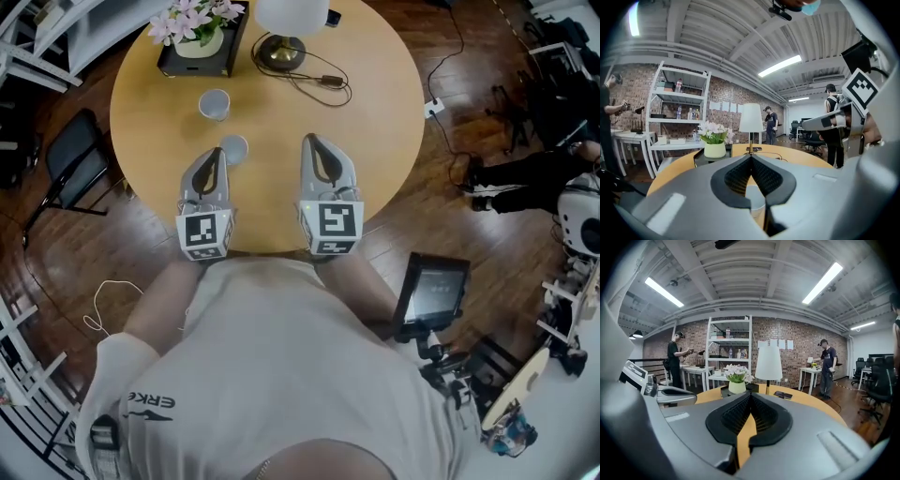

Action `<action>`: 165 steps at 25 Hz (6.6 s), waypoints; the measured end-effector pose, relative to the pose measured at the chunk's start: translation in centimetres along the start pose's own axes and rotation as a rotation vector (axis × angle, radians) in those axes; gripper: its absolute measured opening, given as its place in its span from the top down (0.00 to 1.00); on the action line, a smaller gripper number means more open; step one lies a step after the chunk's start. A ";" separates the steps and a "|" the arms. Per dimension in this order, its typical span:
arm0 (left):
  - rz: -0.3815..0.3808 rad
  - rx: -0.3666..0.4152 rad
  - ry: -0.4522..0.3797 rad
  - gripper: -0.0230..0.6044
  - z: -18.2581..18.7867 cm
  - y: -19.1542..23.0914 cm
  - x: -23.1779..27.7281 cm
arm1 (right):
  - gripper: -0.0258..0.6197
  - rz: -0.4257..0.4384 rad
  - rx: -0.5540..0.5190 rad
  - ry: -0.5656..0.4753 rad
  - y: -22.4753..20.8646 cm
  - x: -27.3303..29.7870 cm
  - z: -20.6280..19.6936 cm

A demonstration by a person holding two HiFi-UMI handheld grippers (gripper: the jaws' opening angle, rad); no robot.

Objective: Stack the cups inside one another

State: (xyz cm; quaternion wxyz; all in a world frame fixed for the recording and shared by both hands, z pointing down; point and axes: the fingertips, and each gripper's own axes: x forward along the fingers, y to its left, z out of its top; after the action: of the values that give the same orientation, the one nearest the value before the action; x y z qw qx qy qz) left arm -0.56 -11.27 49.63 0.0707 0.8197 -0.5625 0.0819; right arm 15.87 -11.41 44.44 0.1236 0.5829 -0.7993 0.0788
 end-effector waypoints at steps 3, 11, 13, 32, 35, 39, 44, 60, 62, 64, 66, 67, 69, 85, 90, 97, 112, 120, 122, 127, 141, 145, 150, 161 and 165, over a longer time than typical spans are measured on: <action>-0.008 -0.008 0.076 0.96 -3.5 -0.1 0.3 | 0.94 0.008 0.014 0.059 0.4 0.6 -2.7; -0.029 -0.004 0.132 0.96 -6.8 -0.6 1.1 | 0.94 0.026 0.048 0.142 1.3 1.6 -7.0; -0.037 0.030 0.137 0.96 -6.9 -0.8 1.2 | 0.94 0.027 0.055 0.147 1.4 1.8 -7.3; -0.081 0.175 0.239 0.32 -11.8 -1.9 4.0 | 0.94 0.035 0.083 0.241 1.6 2.2 -10.7; -0.074 0.164 0.231 0.32 -11.4 -1.6 4.7 | 0.94 0.032 0.087 0.260 1.7 2.0 -11.3; -0.081 0.157 0.233 0.34 -11.8 -1.1 5.6 | 0.94 0.031 0.092 0.287 1.8 2.5 -12.2; -0.089 0.146 0.233 0.38 -12.4 -1.0 6.6 | 0.94 0.024 0.098 0.298 1.1 3.5 -13.2; -0.048 0.148 0.100 0.39 -5.2 0.4 4.8 | 0.94 0.061 0.059 0.198 2.5 3.4 -8.6; -0.040 0.150 0.062 0.39 -3.0 0.9 4.2 | 0.94 0.065 0.053 0.178 3.0 3.1 -7.4; -0.024 0.152 0.024 0.39 -0.8 1.9 3.6 | 0.94 0.076 0.044 0.154 3.8 3.0 -6.1; -0.007 0.153 -0.012 0.39 1.3 2.8 3.2 | 0.94 0.092 0.031 0.128 4.6 3.1 -4.8; 0.001 0.155 -0.028 0.39 2.2 3.2 2.9 | 0.94 0.098 0.024 0.114 4.9 3.1 -4.1; 0.014 0.162 -0.057 0.39 3.8 3.8 2.3 | 0.94 0.110 0.013 0.087 5.6 3.0 -2.8; 0.087 0.176 -0.212 0.39 11.1 7.8 0.4 | 0.94 0.147 -0.057 -0.030 8.6 3.7 3.1; 0.070 0.180 -0.243 0.39 13.6 8.6 0.8 | 0.94 0.131 -0.069 -0.056 8.7 3.8 5.3; 0.028 0.174 -0.283 0.40 15.7 9.3 2.3 | 0.94 0.078 -0.089 -0.088 8.2 4.7 7.6; -0.074 0.167 -0.273 0.40 15.3 10.7 6.5 | 0.94 -0.005 -0.071 -0.059 8.2 7.8 7.4; -0.118 0.151 -0.230 0.40 13.6 10.2 8.8 | 0.94 -0.047 -0.048 -0.021 7.0 8.5 6.3; -0.130 0.147 -0.216 0.40 13.0 9.9 9.3 | 0.94 -0.058 -0.042 -0.011 6.6 8.6 6.0; -0.157 0.145 -0.165 0.40 10.7 9.1 10.5 | 0.94 -0.082 -0.024 0.013 5.7 8.8 5.1; -0.216 0.146 -0.018 0.40 4.4 7.6 12.8 | 0.94 -0.078 -0.011 0.074 4.8 10.6 3.1; -0.228 0.148 0.012 0.40 3.2 7.3 13.3 | 0.94 -0.080 -0.004 0.086 4.6 11.1 2.8; -0.224 0.156 0.051 0.40 1.6 7.3 13.9 | 0.94 -0.074 0.008 0.093 4.4 12.1 2.3; -0.255 0.183 0.140 0.39 -1.7 6.2 14.4 | 0.94 -0.068 0.013 0.112 3.9 12.7 1.3; -0.265 0.198 0.187 0.39 -3.4 5.8 14.3 | 0.94 -0.069 0.019 0.122 4.0 12.6 1.1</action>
State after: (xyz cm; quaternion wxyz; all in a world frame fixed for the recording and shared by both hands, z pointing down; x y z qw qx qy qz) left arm -1.05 -25.63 56.11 0.0517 0.8783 -0.4298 0.2028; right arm 8.29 -22.00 47.07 0.1694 0.6051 -0.7690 0.1174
